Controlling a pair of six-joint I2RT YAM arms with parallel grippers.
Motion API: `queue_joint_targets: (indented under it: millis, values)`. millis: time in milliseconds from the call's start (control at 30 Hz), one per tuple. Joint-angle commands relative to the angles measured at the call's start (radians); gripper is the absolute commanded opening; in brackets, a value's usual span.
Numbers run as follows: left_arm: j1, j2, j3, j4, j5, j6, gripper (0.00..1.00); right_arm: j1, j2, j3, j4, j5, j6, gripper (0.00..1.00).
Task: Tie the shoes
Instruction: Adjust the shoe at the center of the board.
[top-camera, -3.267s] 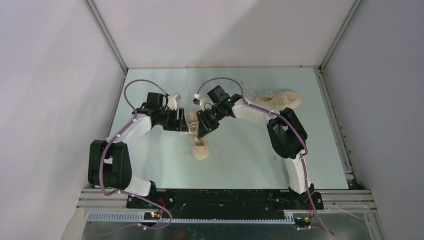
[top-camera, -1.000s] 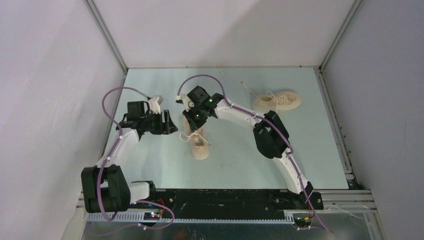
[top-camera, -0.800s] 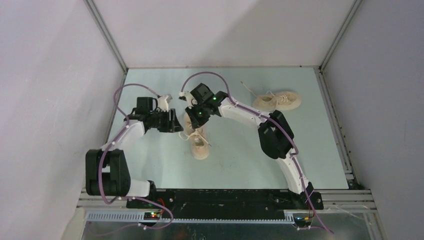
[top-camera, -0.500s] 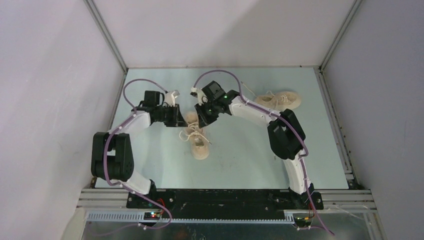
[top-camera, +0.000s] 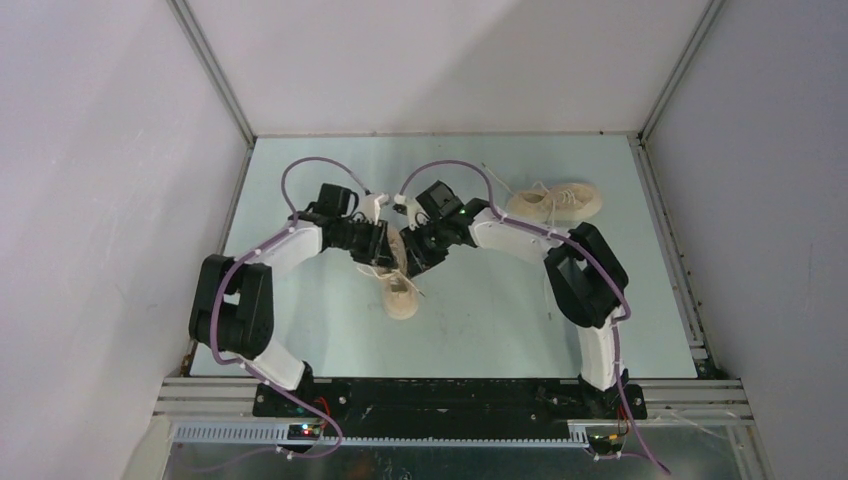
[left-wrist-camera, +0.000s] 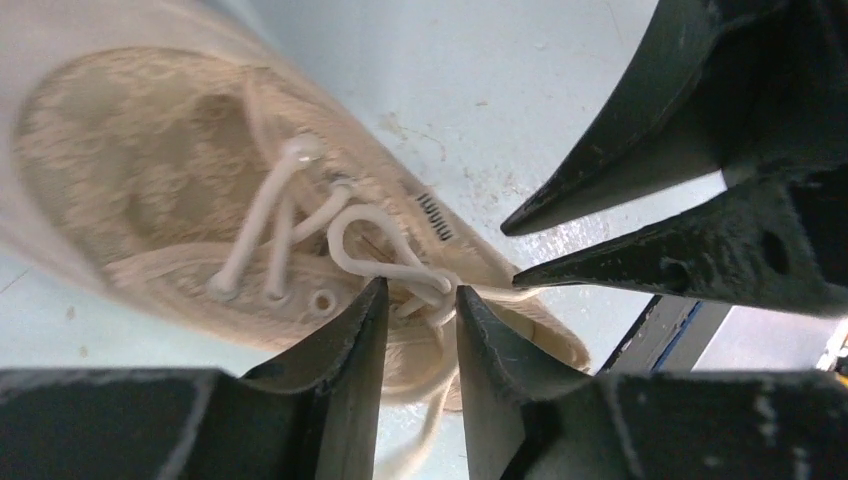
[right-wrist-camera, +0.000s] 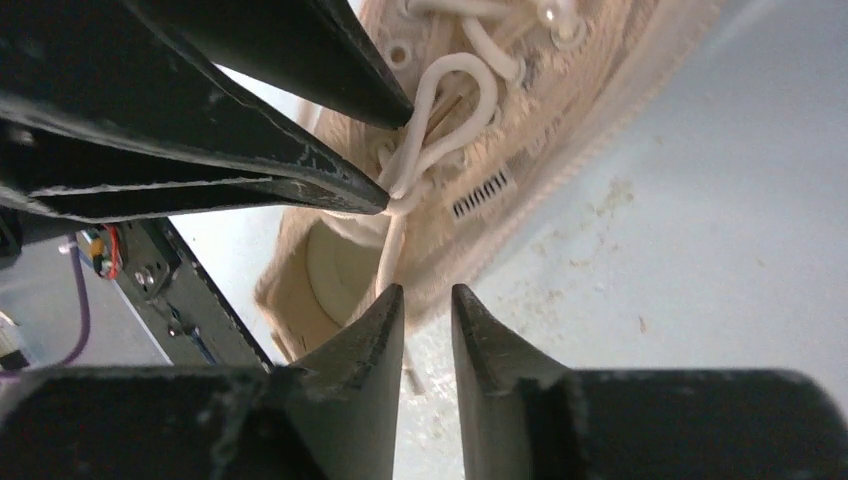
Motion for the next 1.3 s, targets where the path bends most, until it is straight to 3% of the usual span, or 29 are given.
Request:
queue_joint_targets:
  millis: [0,100,200,567,700,1033,1267]
  values:
    - [-0.089,-0.005,0.036,-0.027,0.001,0.07,0.36,-0.034,-0.123,-0.053,0.053,-0.012,-0.034,0.31]
    - [-0.155,-0.021,0.034,-0.037,-0.025,0.08,0.38,-0.072,-0.146,-0.082,0.05,-0.04,-0.058,0.43]
    - [-0.189,-0.036,0.021,-0.035,-0.078,0.091,0.4,-0.091,-0.17,-0.11,0.059,-0.042,-0.07,0.47]
    - [-0.201,-0.148,-0.003,-0.036,-0.224,0.172,0.43,-0.098,-0.19,-0.16,0.089,-0.057,-0.084,0.49]
    - [-0.201,-0.195,-0.006,-0.008,-0.3,0.145,0.49,-0.096,-0.193,-0.18,0.105,-0.067,-0.08,0.51]
    - [-0.2,-0.052,0.1,-0.086,-0.323,0.003,0.51,-0.1,-0.208,-0.181,0.107,-0.065,-0.085,0.51]
    - [-0.201,-0.038,0.112,-0.093,-0.293,-0.02,0.53,-0.113,-0.209,-0.181,0.108,-0.059,-0.085,0.52]
